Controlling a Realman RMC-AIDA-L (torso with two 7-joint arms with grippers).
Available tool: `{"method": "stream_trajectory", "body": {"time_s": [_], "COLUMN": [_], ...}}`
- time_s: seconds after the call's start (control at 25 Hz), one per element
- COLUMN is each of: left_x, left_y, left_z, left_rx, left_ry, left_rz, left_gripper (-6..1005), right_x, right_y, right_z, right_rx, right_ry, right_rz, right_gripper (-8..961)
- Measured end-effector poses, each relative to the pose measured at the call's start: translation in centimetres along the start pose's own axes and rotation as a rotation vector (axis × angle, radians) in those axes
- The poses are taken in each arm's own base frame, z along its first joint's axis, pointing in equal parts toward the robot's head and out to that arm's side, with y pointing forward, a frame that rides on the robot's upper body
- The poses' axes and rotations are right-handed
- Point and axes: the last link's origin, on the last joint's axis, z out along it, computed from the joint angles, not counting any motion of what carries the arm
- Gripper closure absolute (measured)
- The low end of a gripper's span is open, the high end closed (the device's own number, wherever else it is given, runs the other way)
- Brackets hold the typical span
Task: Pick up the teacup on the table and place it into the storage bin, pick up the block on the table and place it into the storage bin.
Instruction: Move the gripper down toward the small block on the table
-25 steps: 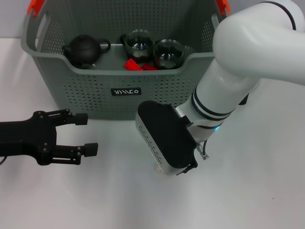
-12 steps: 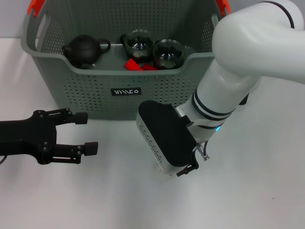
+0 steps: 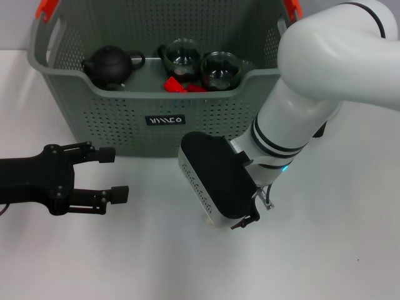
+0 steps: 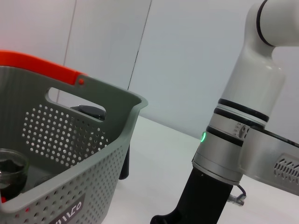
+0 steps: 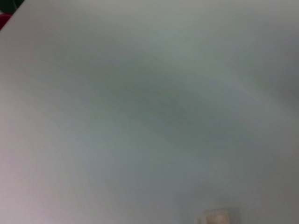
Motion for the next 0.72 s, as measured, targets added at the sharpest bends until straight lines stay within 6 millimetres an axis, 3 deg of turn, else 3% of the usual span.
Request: {"method": "stream_trajectory", "body": {"time_s": [0.2, 0.56, 0.72], "left_x": [0.02, 0.08, 0.17], "left_y": [0.0, -0.04, -0.09], "left_z": [0.0, -0.02, -0.03], "left_rx": [0.0, 0.003, 0.003], "left_ry": [0.001, 0.004, 0.004], "left_rz": [0.001, 0.002, 0.004], "left_gripper": [82, 82, 82], "right_x": [0.14, 0.05, -0.01], "right_y": [-0.05, -0.21, -0.24], "right_z": [0.15, 0.24, 0.2], "right_rx": [0.008, 0.021, 0.022], "right_ry": [0.005, 0.002, -0.002], "right_rz": [0.008, 0.011, 0.016], "right_gripper": [610, 749, 745]}}
